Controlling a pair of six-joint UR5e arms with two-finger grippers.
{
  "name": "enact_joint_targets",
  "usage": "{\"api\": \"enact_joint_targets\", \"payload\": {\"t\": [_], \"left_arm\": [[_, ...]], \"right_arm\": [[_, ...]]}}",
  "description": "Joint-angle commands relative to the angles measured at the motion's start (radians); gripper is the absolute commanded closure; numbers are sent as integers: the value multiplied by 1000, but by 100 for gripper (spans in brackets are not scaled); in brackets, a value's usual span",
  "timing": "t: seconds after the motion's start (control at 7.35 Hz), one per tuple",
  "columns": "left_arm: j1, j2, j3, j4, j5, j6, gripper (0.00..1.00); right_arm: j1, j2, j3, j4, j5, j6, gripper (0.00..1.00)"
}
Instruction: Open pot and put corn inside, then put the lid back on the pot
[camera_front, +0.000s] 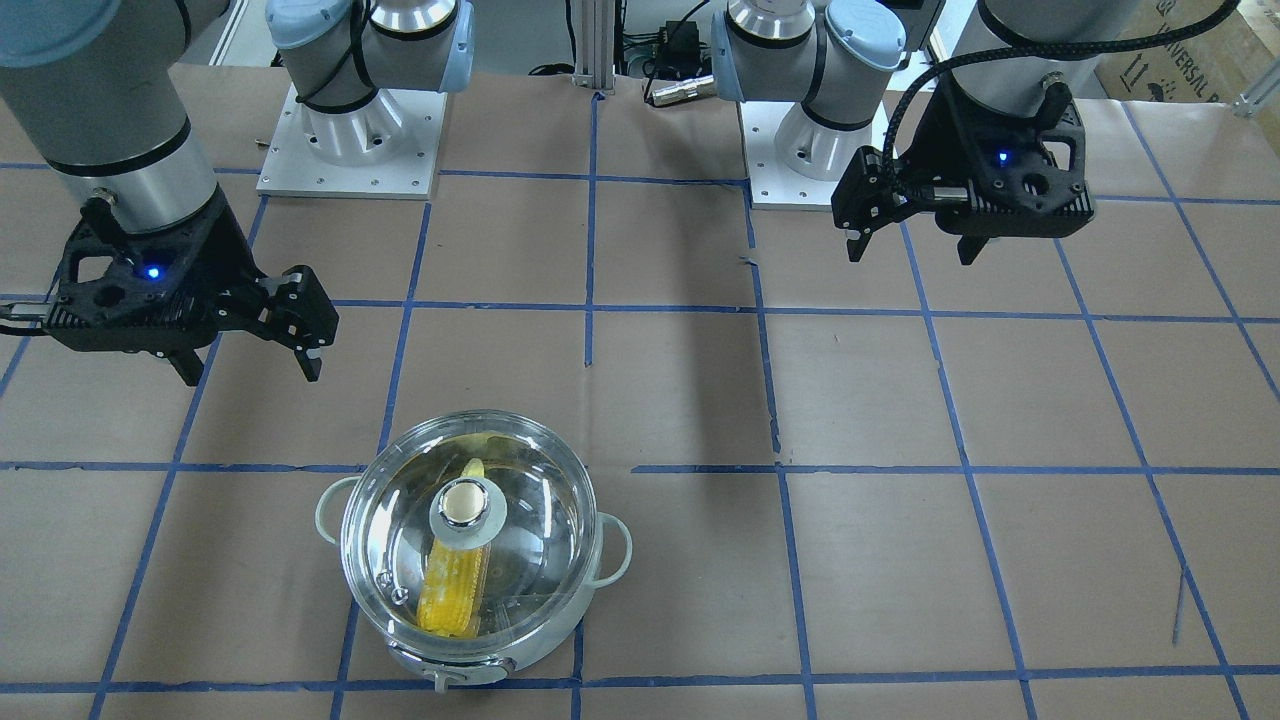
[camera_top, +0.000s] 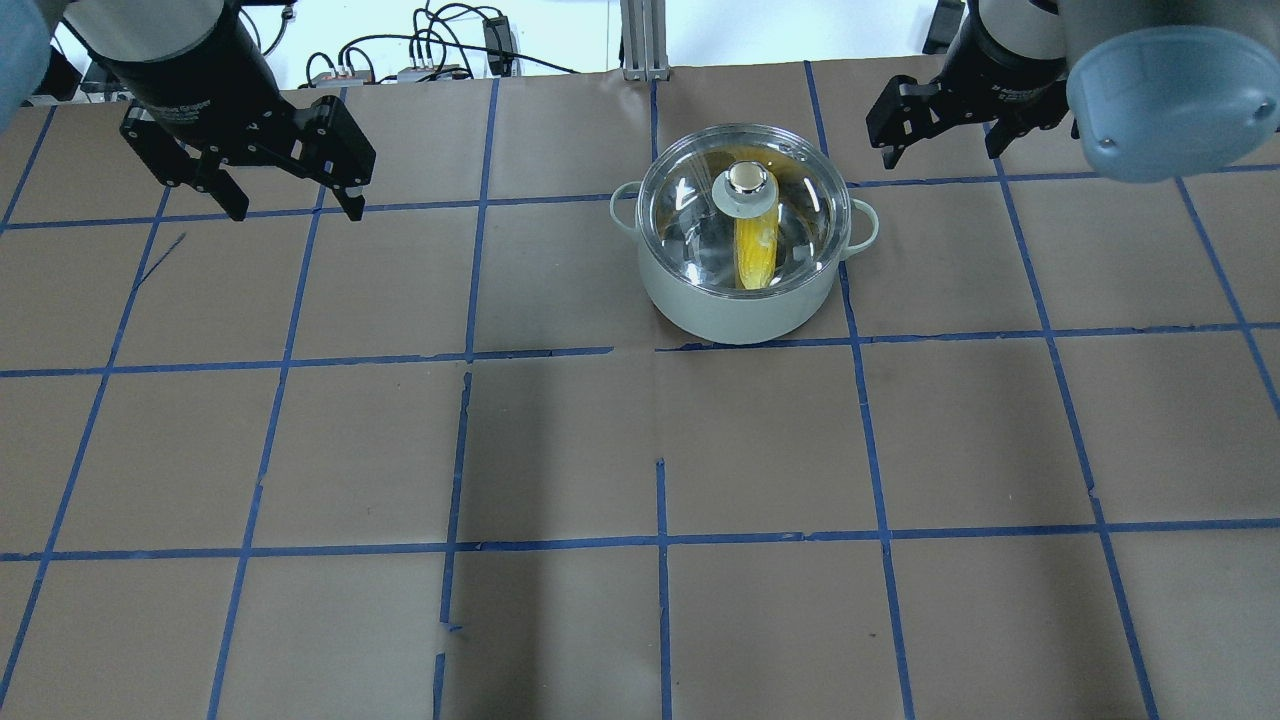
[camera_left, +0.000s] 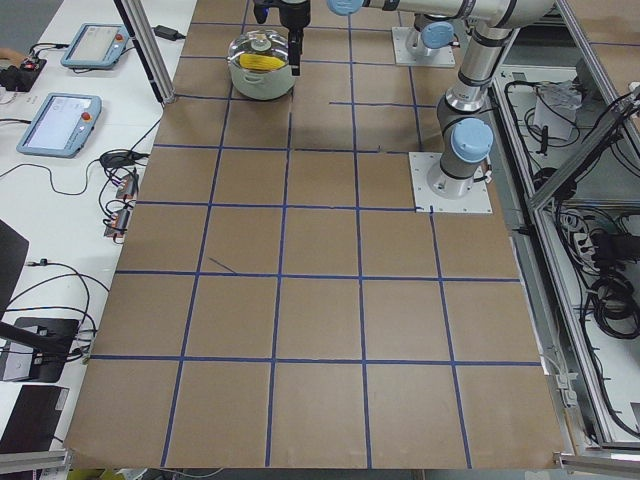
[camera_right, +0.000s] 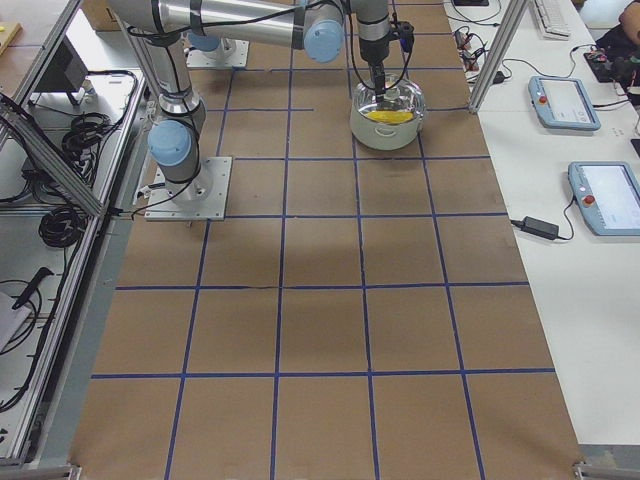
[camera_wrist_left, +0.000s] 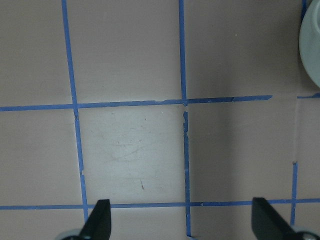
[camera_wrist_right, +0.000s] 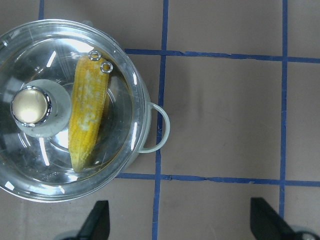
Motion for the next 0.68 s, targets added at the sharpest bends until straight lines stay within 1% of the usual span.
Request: {"api": "enact_joint_targets", "payload": {"t": [0.0,0.54], "left_arm": [[2,15,-21,15,1,-1,0],[2,12,-19,21,1,-4,0]], "right_arm": [[6,4,-2,-1,14,1,0],[11,4,3,-4,17,1,0]]}}
